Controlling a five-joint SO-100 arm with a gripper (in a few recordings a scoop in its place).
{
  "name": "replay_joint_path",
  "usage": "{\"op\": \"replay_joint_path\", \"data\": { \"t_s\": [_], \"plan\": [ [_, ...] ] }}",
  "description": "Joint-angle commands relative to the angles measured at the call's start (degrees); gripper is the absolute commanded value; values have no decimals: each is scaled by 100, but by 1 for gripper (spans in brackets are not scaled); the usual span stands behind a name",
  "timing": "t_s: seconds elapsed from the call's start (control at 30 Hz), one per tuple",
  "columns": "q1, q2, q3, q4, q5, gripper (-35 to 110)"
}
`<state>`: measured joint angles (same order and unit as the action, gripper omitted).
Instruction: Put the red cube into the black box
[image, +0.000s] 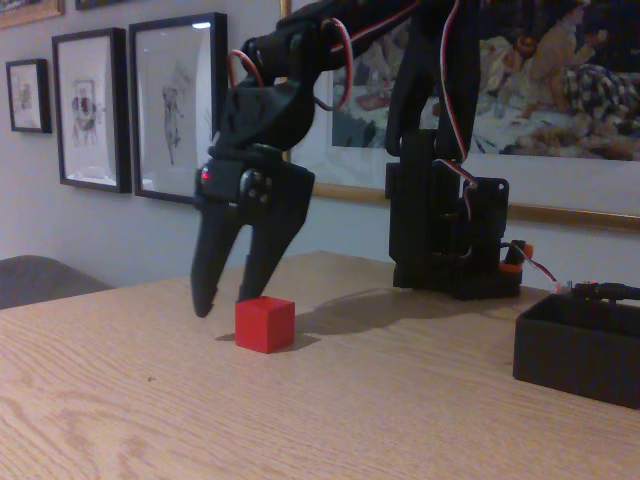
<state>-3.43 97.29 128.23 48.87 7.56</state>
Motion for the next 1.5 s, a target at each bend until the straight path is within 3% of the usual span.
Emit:
{"op": "replay_joint_path", "data": {
  "t_s": [0.0,0.47,1.0,1.47],
  "plan": [
    [-132,-158,-290,53,114,12],
    [-176,-237,-457,141,141,3],
    [-70,44,-334,448,79,28],
    [413,316,-202,677,-158,30]
  ]
}}
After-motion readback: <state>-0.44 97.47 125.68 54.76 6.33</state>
